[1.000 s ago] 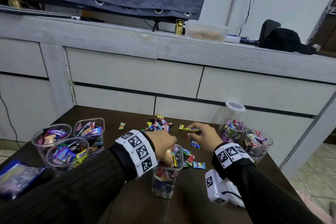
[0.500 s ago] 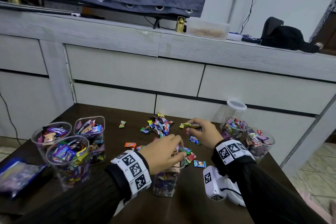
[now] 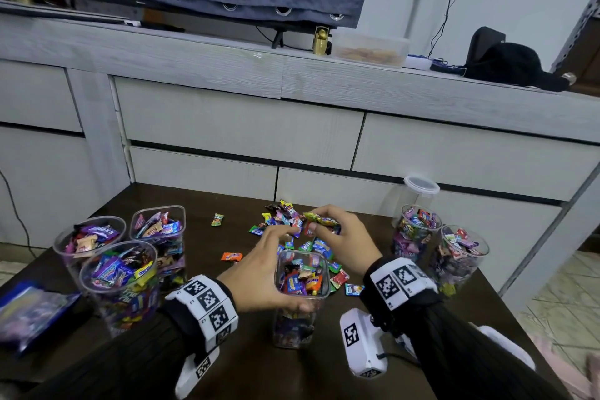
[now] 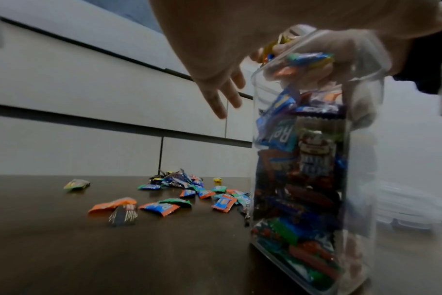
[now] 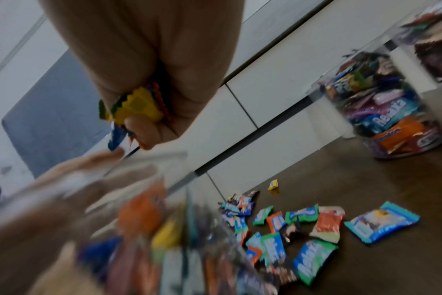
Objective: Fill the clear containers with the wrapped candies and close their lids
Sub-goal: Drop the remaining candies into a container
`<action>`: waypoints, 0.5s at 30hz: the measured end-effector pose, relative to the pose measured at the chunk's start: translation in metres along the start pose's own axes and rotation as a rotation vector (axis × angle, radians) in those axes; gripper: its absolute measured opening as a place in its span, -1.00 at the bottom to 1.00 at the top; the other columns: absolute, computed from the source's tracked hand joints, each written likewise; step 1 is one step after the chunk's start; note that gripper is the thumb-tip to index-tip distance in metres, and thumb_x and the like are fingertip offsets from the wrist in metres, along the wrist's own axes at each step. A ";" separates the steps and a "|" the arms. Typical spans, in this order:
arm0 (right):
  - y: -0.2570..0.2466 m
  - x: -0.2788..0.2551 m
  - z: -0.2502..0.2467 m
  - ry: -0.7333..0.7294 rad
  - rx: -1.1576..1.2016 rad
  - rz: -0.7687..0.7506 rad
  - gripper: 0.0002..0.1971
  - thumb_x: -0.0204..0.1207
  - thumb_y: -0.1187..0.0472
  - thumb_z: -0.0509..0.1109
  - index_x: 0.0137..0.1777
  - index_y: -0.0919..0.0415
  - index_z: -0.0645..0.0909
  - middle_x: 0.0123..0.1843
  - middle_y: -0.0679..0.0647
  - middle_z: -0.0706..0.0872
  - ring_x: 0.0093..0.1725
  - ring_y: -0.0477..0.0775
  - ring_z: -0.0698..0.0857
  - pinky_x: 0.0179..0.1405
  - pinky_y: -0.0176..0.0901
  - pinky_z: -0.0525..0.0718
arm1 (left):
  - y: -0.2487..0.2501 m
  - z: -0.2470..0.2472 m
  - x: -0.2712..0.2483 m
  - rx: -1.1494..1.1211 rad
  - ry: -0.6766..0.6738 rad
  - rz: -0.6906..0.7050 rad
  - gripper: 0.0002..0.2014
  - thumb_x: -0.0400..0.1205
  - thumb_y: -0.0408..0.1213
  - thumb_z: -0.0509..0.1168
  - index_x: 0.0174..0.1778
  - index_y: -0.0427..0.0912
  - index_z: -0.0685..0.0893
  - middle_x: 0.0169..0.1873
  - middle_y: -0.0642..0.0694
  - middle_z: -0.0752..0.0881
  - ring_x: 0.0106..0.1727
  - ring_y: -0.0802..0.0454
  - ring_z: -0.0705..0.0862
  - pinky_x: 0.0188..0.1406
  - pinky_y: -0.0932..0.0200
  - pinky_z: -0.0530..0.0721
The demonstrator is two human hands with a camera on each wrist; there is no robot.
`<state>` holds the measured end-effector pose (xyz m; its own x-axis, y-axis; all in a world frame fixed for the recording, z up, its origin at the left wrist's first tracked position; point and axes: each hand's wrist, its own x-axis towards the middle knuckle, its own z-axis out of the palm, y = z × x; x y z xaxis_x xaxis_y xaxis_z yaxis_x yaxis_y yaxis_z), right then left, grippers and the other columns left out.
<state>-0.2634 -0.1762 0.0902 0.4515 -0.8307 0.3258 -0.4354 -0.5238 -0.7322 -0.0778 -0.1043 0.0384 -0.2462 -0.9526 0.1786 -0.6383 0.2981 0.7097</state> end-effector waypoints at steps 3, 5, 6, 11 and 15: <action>-0.004 -0.014 0.019 0.025 0.035 -0.071 -0.88 0.55 0.23 0.42 0.05 0.04 0.65 -0.05 -0.21 0.73 -0.03 -0.38 0.64 -0.10 -0.59 0.46 | -0.009 0.002 0.002 -0.109 -0.051 -0.057 0.20 0.03 0.38 0.62 0.35 0.74 -0.16 0.49 0.29 0.29 0.50 0.33 0.39 0.51 0.18 0.41; -0.004 -0.022 0.029 0.016 -0.004 -0.131 -0.79 0.56 0.29 0.39 0.13 0.01 0.63 0.03 -0.21 0.71 0.06 -0.39 0.62 0.03 -0.58 0.47 | -0.012 0.004 0.004 -0.125 -0.051 -0.074 0.23 0.03 0.35 0.64 0.43 0.67 -0.12 0.47 0.17 0.43 0.47 0.29 0.47 0.52 0.12 0.45; -0.003 -0.025 0.032 0.010 -0.036 -0.155 -0.74 0.55 0.32 0.37 0.19 0.03 0.62 0.10 -0.16 0.71 0.12 -0.35 0.61 0.13 -0.53 0.48 | -0.013 0.004 0.005 -0.117 -0.047 -0.082 0.25 0.03 0.34 0.65 0.48 0.61 -0.11 0.46 0.09 0.48 0.46 0.23 0.49 0.52 0.05 0.46; -0.002 -0.030 0.030 -0.054 -0.159 -0.260 -0.67 0.53 0.37 0.34 0.28 0.15 0.58 0.22 0.00 0.65 0.26 -0.11 0.57 0.27 -0.47 0.40 | -0.013 0.005 0.007 -0.075 -0.057 -0.114 0.24 0.05 0.39 0.61 0.51 0.51 -0.09 0.49 0.00 0.47 0.50 0.12 0.46 0.52 -0.08 0.46; -0.001 -0.034 0.029 -0.102 -0.238 -0.306 -0.70 0.49 0.33 0.27 0.22 0.19 0.57 0.12 0.01 0.61 0.14 0.02 0.51 0.16 -0.25 0.41 | -0.012 0.005 0.008 -0.077 -0.068 -0.105 0.23 0.08 0.38 0.60 0.55 0.44 -0.06 0.53 0.08 0.46 0.52 0.16 0.45 0.54 -0.06 0.44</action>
<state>-0.2557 -0.1425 0.0626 0.6580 -0.6127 0.4378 -0.4315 -0.7832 -0.4476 -0.0761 -0.1148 0.0281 -0.2320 -0.9711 0.0558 -0.6062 0.1892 0.7725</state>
